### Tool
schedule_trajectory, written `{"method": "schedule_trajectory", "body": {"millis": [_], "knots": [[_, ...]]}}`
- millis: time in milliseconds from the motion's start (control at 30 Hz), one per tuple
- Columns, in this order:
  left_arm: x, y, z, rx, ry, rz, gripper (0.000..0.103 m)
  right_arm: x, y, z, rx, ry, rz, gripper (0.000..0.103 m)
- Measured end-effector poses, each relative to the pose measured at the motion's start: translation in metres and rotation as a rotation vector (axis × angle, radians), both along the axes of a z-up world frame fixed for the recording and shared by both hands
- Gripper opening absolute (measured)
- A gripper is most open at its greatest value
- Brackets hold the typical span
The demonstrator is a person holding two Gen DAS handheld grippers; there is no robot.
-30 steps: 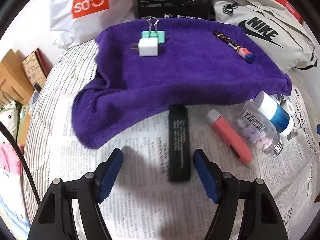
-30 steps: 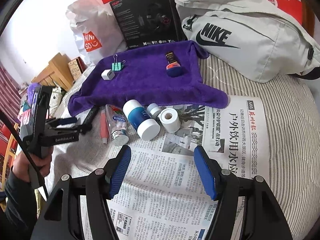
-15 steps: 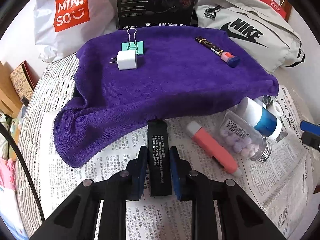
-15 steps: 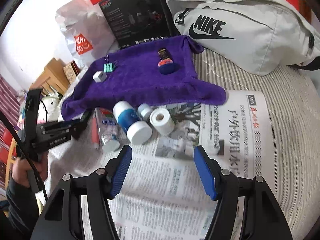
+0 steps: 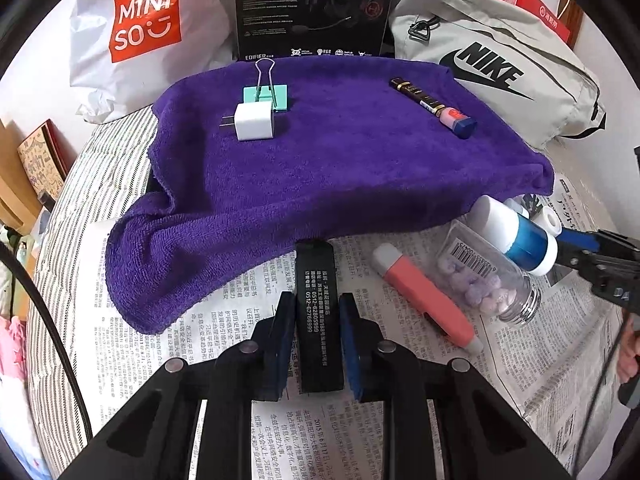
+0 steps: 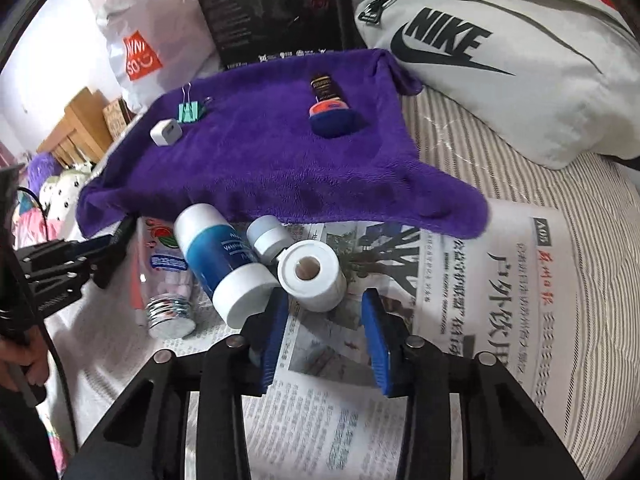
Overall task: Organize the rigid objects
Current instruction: 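Lift the black case with the left tool while the right tool grasps the white tape roll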
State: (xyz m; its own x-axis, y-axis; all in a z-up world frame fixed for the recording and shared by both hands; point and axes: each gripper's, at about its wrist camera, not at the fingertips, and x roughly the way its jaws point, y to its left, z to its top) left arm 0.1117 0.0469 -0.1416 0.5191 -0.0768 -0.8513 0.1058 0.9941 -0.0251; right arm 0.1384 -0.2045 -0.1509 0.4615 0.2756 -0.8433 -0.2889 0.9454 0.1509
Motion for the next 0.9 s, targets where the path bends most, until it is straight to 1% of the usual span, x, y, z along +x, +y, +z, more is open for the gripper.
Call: {"method": "schedule_trajectory", "body": {"millis": [100, 167, 300, 433, 567, 700, 767, 900], "knots": [[-0.001, 0.001, 0.0, -0.011, -0.004, 0.005, 0.021, 0.005, 0.002, -0.001, -0.006, -0.018, -0.006, 0.037], [-0.001, 0.002, 0.001, -0.015, -0.006, 0.006, 0.021, 0.008, 0.003, 0.0, -0.016, -0.03, 0.001, 0.03], [-0.001, 0.001, 0.0, -0.005, -0.008, -0.007, 0.022, 0.01, 0.001, 0.001, -0.015, -0.029, 0.008, 0.03], [0.0, 0.002, 0.001, -0.013, 0.0, -0.003, 0.022, 0.001, -0.008, 0.006, -0.03, -0.02, 0.009, 0.03], [0.001, -0.001, 0.0, -0.001, -0.009, 0.003, 0.022, -0.004, -0.012, 0.002, -0.053, -0.002, 0.015, 0.03], [0.001, -0.004, 0.0, 0.02, -0.014, -0.011, 0.022, -0.005, -0.012, -0.001, -0.055, -0.023, 0.009, 0.03], [0.001, -0.002, 0.0, 0.007, -0.011, -0.018, 0.022, -0.005, -0.012, 0.0, -0.051, -0.023, 0.006, 0.029], [0.0, 0.008, 0.002, -0.056, 0.009, -0.002, 0.021, -0.007, -0.016, 0.004, -0.027, -0.014, 0.007, 0.029]]}}
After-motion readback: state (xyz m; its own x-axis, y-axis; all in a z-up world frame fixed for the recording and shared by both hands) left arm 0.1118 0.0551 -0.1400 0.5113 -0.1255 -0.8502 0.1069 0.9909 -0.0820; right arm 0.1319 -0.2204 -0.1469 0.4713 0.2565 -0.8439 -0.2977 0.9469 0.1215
